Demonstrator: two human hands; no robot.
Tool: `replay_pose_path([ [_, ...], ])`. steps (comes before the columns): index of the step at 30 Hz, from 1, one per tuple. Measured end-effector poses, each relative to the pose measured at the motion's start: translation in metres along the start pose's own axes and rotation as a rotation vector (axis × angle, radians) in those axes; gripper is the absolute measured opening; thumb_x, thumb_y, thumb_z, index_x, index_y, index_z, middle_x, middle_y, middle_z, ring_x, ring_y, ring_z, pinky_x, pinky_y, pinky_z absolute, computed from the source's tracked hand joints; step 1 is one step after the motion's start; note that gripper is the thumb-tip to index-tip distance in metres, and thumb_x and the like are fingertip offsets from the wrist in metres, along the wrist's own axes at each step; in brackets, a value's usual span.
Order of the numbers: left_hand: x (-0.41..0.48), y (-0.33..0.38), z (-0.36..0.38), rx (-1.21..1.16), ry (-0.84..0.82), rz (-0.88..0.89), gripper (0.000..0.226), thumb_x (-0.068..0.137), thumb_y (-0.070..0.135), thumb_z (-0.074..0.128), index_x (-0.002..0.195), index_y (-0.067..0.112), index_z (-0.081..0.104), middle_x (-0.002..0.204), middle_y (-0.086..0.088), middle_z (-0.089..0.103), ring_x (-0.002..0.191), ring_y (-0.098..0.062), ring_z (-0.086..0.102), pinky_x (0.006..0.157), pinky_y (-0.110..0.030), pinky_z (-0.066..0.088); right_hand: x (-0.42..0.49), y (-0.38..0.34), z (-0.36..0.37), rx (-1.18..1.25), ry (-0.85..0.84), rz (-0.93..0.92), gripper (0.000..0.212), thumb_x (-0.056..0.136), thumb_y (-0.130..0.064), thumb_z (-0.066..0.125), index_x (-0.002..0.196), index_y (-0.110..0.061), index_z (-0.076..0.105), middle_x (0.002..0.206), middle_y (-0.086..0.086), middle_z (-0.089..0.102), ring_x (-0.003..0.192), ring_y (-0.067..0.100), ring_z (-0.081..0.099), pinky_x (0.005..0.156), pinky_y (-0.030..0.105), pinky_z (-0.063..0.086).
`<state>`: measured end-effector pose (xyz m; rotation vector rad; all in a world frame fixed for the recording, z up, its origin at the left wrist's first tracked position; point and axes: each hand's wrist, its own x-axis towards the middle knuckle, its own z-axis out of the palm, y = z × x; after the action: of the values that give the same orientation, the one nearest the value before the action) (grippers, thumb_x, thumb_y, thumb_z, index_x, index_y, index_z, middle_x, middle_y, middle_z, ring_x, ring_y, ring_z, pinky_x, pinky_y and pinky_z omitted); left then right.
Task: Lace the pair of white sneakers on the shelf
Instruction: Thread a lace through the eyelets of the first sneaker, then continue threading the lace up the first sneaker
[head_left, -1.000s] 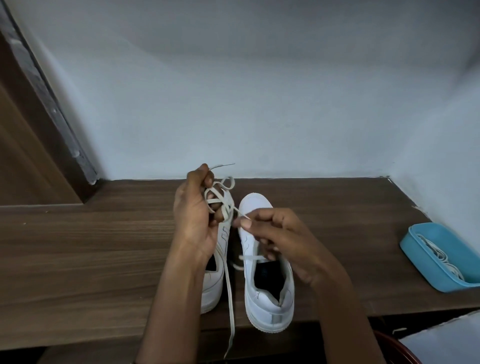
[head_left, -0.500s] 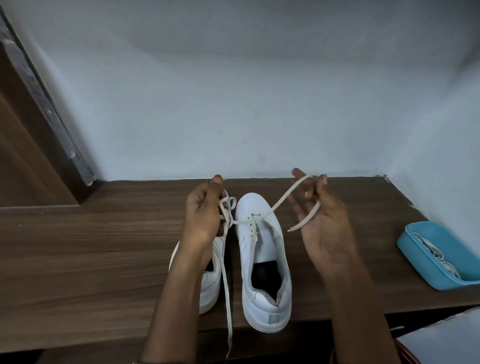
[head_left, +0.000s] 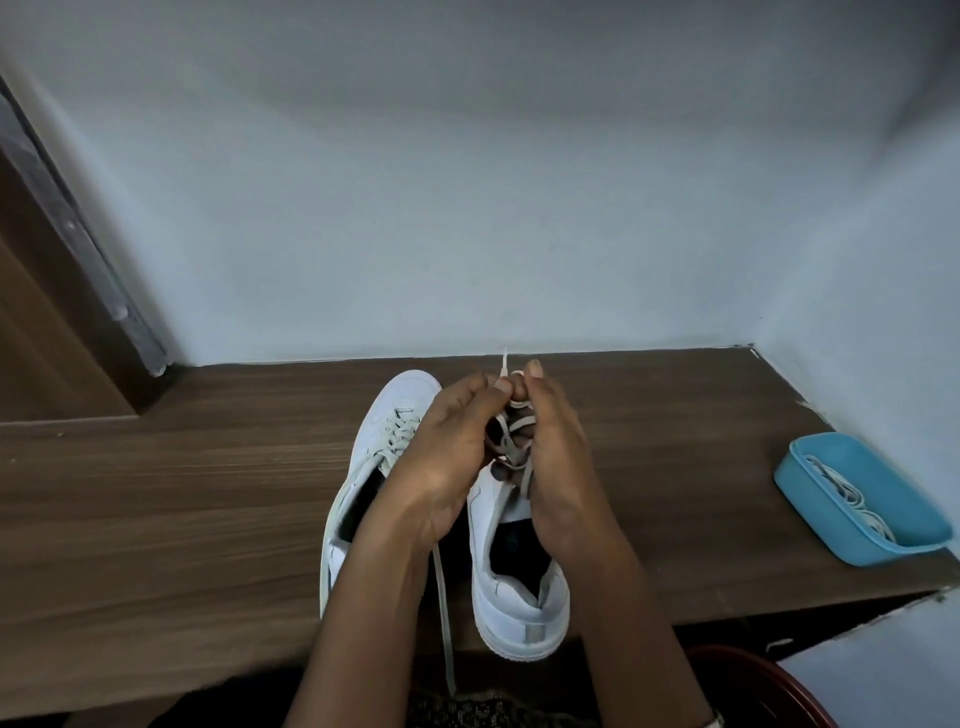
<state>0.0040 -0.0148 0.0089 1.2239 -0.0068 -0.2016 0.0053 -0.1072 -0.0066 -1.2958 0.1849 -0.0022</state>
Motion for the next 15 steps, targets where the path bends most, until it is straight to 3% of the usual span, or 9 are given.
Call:
replay_pose_path([
  [3,0.000,-0.005,-0.007,0.291,0.004,0.139,0.018,0.102,0.009,0.052,0.103,0.002,0.069,0.086,-0.006,0.072,0.073,-0.021,0.067,0.061,-0.034,0.055,-0.003,-0.004,-0.005,-0.113,-0.047,-0.014,0.032,0.092,-0.052,0.063,0.095,-0.021,0.069,0.082,-0.003,0.073,0.072,0.010,0.070,0.061,0.028,0.050],
  [5,0.001,-0.009,-0.009,0.450,0.070,0.242,0.025,0.098,0.002,0.054,0.098,0.016,0.076,0.092,0.003,0.076,0.083,-0.019,0.073,0.074,-0.043,0.060,-0.004,-0.003,-0.006,-0.127,-0.080,-0.035,0.023,0.092,-0.040,0.069,0.095,-0.017,0.069,0.083,-0.001,0.075,0.073,0.007,0.071,0.056,0.021,0.051],
  [8,0.002,-0.011,-0.011,0.561,0.127,0.320,0.033,0.091,-0.002,0.060,0.094,0.026,0.078,0.094,0.012,0.076,0.089,-0.009,0.072,0.082,-0.041,0.059,-0.003,-0.002,-0.008,-0.162,-0.081,-0.065,0.017,0.093,-0.031,0.070,0.098,-0.014,0.071,0.092,0.006,0.077,0.089,0.018,0.075,0.073,0.034,0.061],
  [10,0.002,-0.013,-0.013,0.552,0.132,0.335,0.031,0.085,-0.001,0.070,0.098,0.027,0.077,0.095,0.011,0.076,0.091,-0.007,0.070,0.084,-0.035,0.058,-0.001,-0.003,-0.011,-0.181,-0.044,-0.091,0.013,0.096,-0.022,0.067,0.098,-0.011,0.074,0.091,0.010,0.077,0.090,0.026,0.075,0.080,0.042,0.061],
  [15,0.001,-0.016,-0.012,0.240,0.099,0.145,0.044,0.077,0.006,0.082,0.115,0.025,0.070,0.098,0.000,0.069,0.086,-0.012,0.068,0.076,-0.027,0.058,0.004,-0.006,-0.026,-0.214,0.116,-0.094,0.023,0.099,-0.020,0.062,0.086,-0.008,0.076,0.081,0.017,0.076,0.082,0.038,0.074,0.075,0.049,0.060],
])
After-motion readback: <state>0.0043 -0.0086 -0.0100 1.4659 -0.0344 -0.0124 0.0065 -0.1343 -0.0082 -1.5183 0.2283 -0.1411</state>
